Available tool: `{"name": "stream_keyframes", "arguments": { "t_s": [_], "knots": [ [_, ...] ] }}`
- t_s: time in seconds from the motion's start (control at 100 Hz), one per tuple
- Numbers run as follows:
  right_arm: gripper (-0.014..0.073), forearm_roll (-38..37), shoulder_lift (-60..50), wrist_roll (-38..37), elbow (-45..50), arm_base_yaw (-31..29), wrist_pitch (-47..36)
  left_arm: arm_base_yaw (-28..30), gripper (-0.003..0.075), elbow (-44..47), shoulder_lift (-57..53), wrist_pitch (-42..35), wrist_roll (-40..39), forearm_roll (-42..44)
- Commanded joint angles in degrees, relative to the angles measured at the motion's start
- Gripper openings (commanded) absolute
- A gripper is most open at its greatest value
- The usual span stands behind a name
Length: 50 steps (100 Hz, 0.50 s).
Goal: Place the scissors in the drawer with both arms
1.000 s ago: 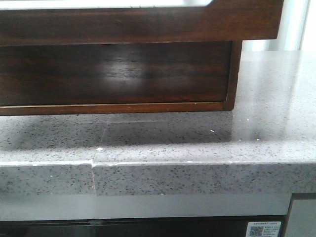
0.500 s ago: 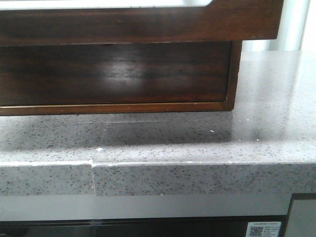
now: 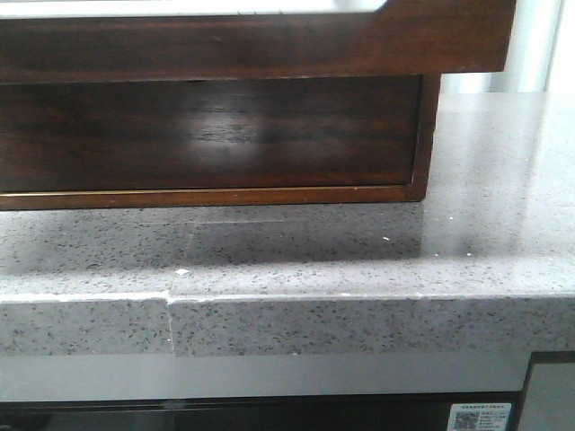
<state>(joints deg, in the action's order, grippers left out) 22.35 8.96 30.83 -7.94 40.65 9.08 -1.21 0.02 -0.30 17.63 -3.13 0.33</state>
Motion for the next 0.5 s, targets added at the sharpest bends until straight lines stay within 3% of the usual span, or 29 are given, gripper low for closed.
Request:
{"name": "stream_keyframes", "arguments": {
  "t_s": [0.0,0.49],
  "knots": [
    [-0.0041,0.4,0.6,-0.1,-1.6,-0.3,-4.7,0.1,-0.0022,1.2,-1.5,-2.8,-0.8,1.2],
    [-0.0041,0.4,0.6,-0.1,-1.6,-0.3,-4.7,0.0,-0.0022,1.1,-1.5,-3.0,-0.7,1.9]
  ]
}}
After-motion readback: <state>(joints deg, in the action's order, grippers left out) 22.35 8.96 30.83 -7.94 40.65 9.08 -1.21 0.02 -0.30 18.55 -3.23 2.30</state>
